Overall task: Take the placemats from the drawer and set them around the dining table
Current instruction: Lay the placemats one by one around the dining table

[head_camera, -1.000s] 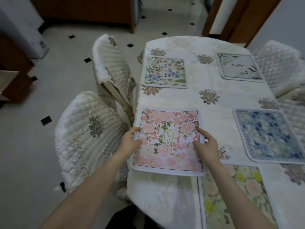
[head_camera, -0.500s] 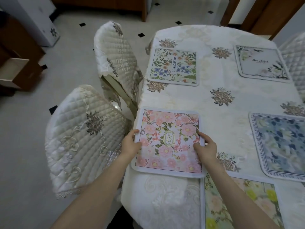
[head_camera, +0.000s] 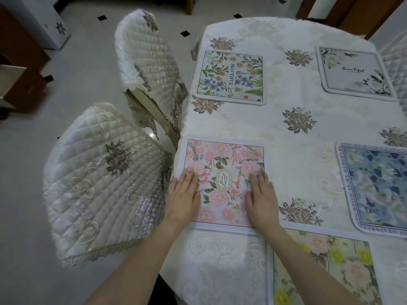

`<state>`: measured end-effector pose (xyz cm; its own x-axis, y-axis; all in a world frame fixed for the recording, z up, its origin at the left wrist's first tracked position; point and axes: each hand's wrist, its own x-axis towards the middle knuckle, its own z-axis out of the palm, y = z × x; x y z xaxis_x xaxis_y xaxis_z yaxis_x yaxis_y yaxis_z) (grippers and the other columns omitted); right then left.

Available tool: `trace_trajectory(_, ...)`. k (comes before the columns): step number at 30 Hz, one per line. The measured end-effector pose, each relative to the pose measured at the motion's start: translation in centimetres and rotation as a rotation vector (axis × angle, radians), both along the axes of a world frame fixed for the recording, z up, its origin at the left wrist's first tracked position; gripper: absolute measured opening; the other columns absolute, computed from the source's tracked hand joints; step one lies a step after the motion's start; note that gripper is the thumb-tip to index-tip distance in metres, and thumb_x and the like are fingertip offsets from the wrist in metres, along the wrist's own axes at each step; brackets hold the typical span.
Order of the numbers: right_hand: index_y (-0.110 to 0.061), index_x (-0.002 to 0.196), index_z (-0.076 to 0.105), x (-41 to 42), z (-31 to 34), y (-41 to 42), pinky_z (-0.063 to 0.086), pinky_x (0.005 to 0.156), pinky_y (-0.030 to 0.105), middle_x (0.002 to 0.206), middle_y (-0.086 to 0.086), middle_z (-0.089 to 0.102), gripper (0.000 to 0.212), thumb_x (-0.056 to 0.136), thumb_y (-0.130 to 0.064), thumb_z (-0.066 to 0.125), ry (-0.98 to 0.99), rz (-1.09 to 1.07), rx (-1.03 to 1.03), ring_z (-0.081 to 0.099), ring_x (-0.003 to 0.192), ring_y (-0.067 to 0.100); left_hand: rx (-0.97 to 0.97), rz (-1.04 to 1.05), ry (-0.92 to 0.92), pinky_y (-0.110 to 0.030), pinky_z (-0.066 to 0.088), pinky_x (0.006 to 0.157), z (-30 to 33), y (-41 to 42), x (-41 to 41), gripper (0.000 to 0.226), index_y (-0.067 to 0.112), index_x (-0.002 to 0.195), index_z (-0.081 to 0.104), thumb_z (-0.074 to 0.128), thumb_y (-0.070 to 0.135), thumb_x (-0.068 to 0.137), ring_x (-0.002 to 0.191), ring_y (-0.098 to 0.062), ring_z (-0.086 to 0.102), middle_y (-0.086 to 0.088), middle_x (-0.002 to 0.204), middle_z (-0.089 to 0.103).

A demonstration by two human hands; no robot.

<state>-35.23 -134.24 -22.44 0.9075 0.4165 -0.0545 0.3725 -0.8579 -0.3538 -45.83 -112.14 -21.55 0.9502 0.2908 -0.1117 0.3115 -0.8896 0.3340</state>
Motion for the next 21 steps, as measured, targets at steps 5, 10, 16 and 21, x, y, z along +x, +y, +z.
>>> trace_trajectory(5,-0.013,0.153,0.018,-0.8,-1.5,0.1,0.005,0.12,0.037,0.16,0.001,0.014,0.059,0.099,-0.038,0.018,-0.034,0.088,-0.08,0.005,0.148,0.015,0.08,-0.08,0.036,-0.04,0.005,0.116,-1.8,-0.6,-0.1,0.057,0.015,0.15,0.019,0.011,0.041,0.1,0.146,-0.02,0.009,-0.003,0.158,0.017)
trace_trajectory(10,-0.013,0.153,0.016,-0.9,-2.1,0.3,0.006,0.12,0.04,0.16,0.003,0.014,0.059,0.099,-0.036,0.02,-0.036,0.076,-0.092,0.005,0.148,0.017,0.089,-0.088,0.01,-0.041,0.006,0.117,-2.6,-0.5,-0.3,0.056,0.015,0.151,0.017,0.018,0.038,0.101,0.147,-0.019,0.004,-0.003,0.159,0.011)
trace_trajectory(16,-0.013,0.152,0.019,-1.4,-2.1,1.4,0.001,0.12,0.038,0.159,0.002,0.014,0.058,0.099,-0.037,0.017,-0.036,-0.015,-0.083,0.007,0.148,0.018,0.113,-0.106,0.019,-0.041,0.006,0.118,-2.7,-0.2,-0.2,0.056,0.015,0.152,0.018,0.019,0.039,0.101,0.147,-0.018,0.003,-0.003,0.159,0.012)
trace_trajectory(21,-0.014,0.152,0.02,-0.9,-1.7,1.8,0.002,0.12,0.036,0.159,0.001,0.015,0.058,0.099,-0.037,0.019,-0.018,0.005,-0.017,0.007,0.148,0.017,0.101,-0.085,-0.026,-0.041,0.009,0.117,-1.7,-0.6,0.6,0.056,0.013,0.149,0.026,0.019,0.039,0.1,0.146,-0.02,0.012,-0.006,0.156,0.022)
